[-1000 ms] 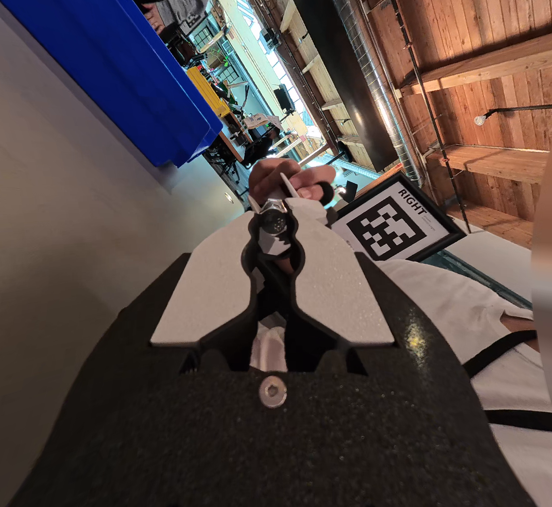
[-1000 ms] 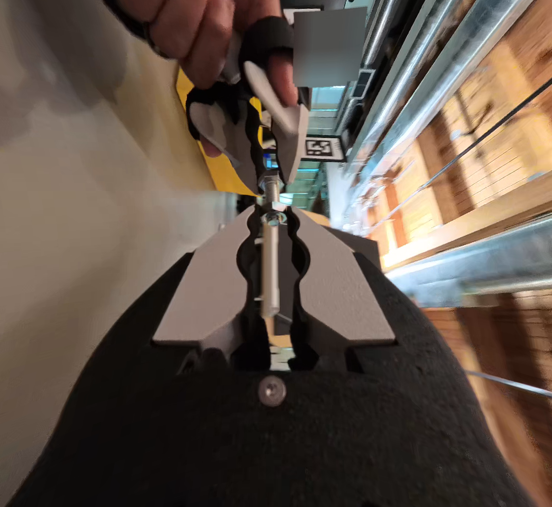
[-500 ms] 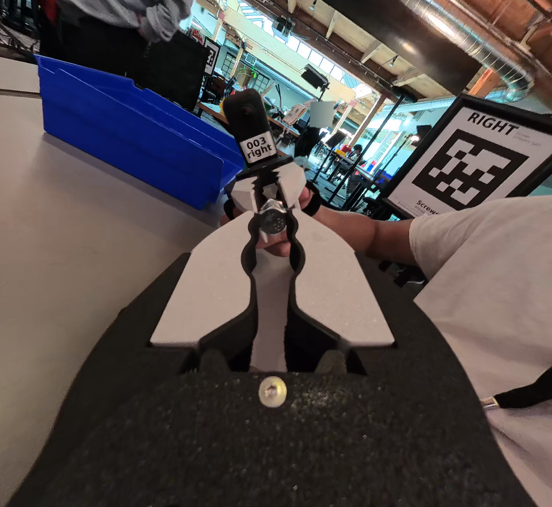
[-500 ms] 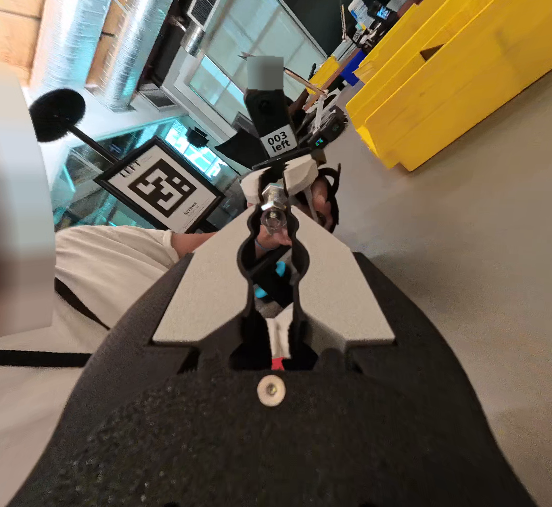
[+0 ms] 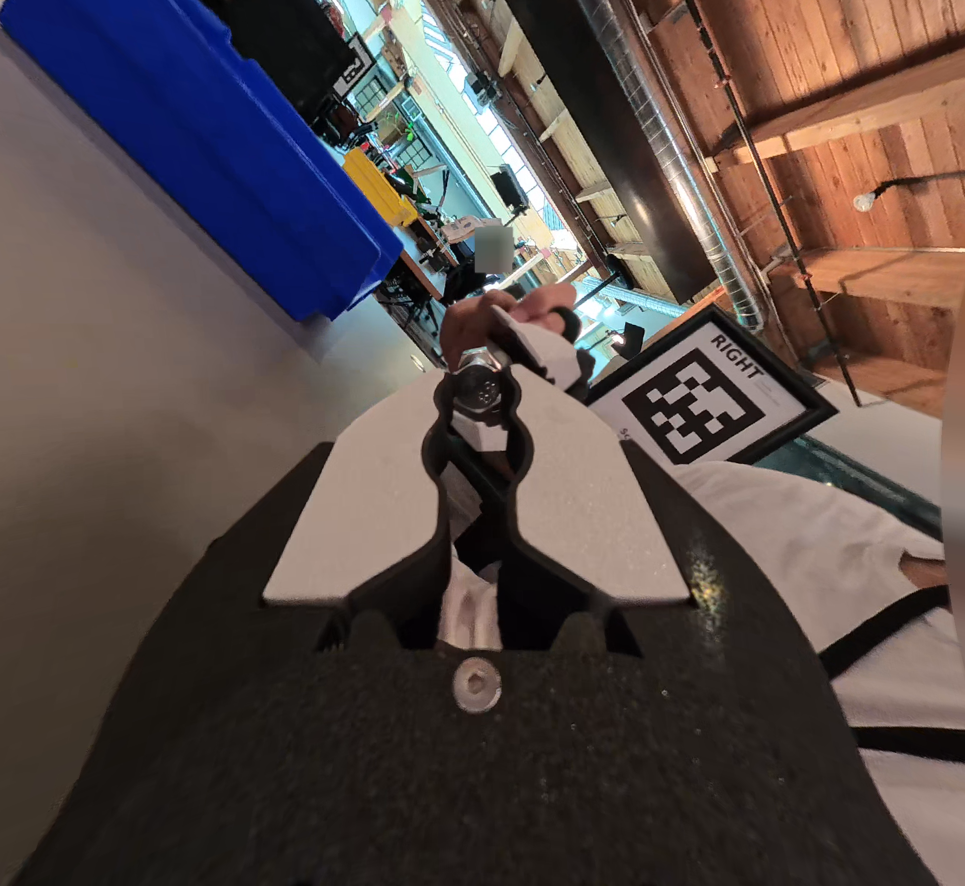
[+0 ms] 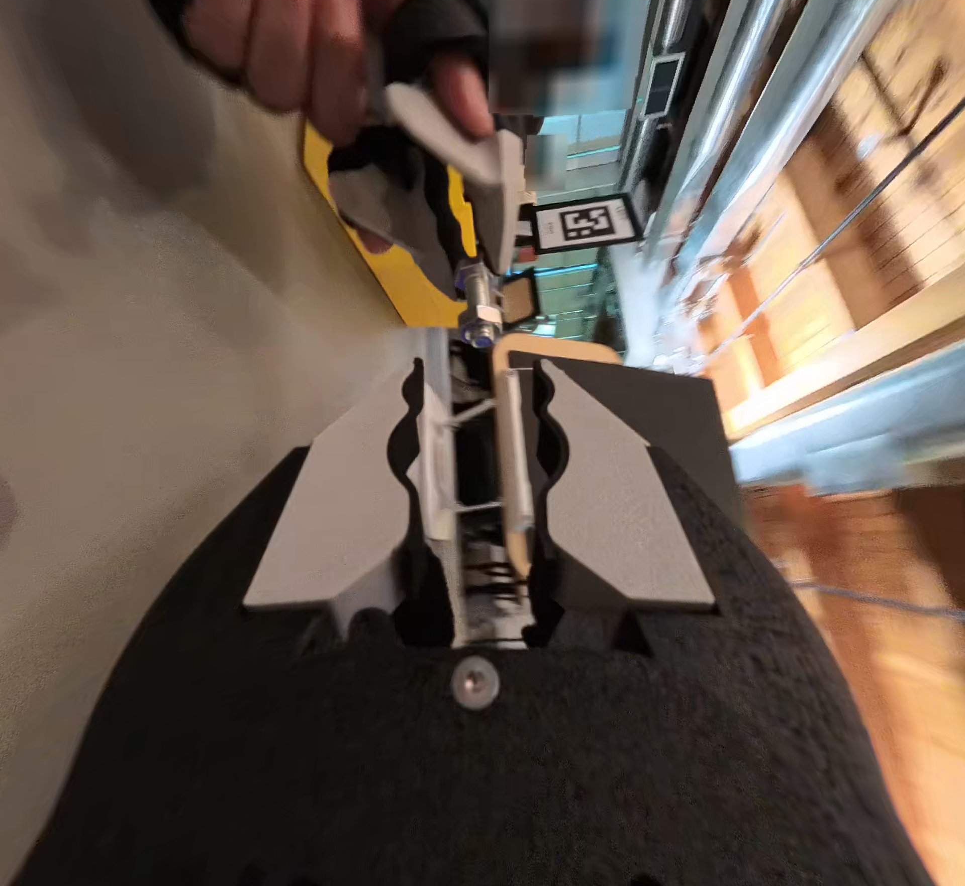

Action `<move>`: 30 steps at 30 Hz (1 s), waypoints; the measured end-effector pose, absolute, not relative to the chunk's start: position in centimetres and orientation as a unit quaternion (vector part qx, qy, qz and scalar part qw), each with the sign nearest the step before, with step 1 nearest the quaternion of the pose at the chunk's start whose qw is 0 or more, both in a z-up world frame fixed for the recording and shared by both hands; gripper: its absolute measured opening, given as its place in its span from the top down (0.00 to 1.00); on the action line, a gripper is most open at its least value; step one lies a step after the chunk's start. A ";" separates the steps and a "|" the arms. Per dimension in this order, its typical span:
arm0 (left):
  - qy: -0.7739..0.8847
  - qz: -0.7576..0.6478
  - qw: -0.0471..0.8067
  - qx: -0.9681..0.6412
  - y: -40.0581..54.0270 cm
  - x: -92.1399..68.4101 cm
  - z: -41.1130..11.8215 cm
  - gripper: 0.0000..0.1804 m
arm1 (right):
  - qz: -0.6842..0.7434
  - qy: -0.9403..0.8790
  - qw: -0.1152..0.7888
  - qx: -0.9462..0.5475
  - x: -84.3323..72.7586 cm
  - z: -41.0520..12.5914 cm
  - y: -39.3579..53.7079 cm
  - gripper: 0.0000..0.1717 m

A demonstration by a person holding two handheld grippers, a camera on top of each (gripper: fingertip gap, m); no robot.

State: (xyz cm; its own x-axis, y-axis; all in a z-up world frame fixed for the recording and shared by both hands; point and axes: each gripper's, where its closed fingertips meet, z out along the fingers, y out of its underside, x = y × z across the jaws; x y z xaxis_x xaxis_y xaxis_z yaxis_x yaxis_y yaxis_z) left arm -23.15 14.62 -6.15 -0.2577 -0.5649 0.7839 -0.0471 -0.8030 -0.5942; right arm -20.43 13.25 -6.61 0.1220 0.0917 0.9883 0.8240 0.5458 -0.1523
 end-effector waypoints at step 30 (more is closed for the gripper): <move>0.362 -0.679 0.275 -0.577 13.8 -22.9 -5.7 0.91 | 0.686 -0.124 0.284 -0.658 -22.3 -6.2 13.6 0.90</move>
